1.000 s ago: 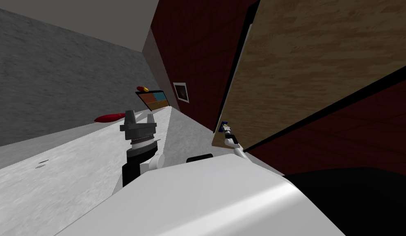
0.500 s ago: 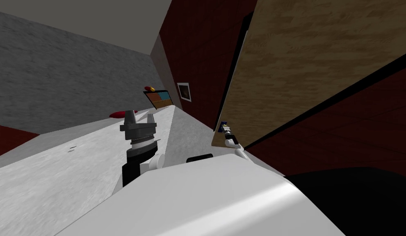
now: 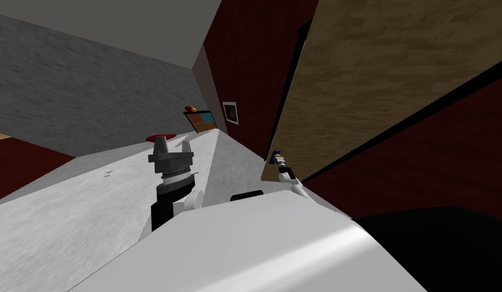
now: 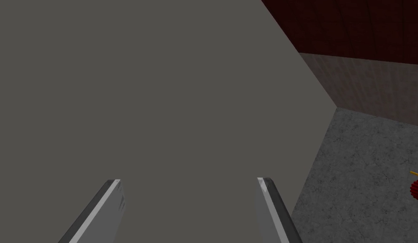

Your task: Pull the door open

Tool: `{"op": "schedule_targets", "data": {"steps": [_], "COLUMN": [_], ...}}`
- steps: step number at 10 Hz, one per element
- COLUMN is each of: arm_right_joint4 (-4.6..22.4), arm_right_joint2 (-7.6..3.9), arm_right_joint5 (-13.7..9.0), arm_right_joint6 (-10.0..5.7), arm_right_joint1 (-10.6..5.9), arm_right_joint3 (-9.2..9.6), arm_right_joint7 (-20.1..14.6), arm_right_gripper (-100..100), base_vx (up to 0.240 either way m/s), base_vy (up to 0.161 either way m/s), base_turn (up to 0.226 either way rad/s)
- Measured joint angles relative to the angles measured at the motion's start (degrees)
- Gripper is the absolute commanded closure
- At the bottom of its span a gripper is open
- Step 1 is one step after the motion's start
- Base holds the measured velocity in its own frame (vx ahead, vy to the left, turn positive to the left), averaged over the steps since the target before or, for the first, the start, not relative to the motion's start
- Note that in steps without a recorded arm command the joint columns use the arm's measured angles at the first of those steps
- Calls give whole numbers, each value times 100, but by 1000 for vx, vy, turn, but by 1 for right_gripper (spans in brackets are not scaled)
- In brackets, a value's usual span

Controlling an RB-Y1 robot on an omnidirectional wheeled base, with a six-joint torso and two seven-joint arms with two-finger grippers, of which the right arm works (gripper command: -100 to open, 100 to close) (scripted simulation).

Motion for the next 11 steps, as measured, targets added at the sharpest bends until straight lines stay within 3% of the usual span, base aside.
{"op": "schedule_targets", "data": {"steps": [6, 9, 11], "arm_right_joint4": [-134, -173, -217], "arm_right_joint2": [-292, -354, -461], "arm_right_joint5": [-9, -8, -4], "arm_right_joint6": [-119, -147, -210], "arm_right_joint1": [186, 225, 277], "arm_right_joint3": [321, 412, 480], "arm_right_joint7": [-262, -327, -411], "arm_right_gripper": [100, 100, 100], "base_vx": [-188, -116, -191], "base_vy": [-54, -34, -76], "base_turn": [113, 67, 126]}}
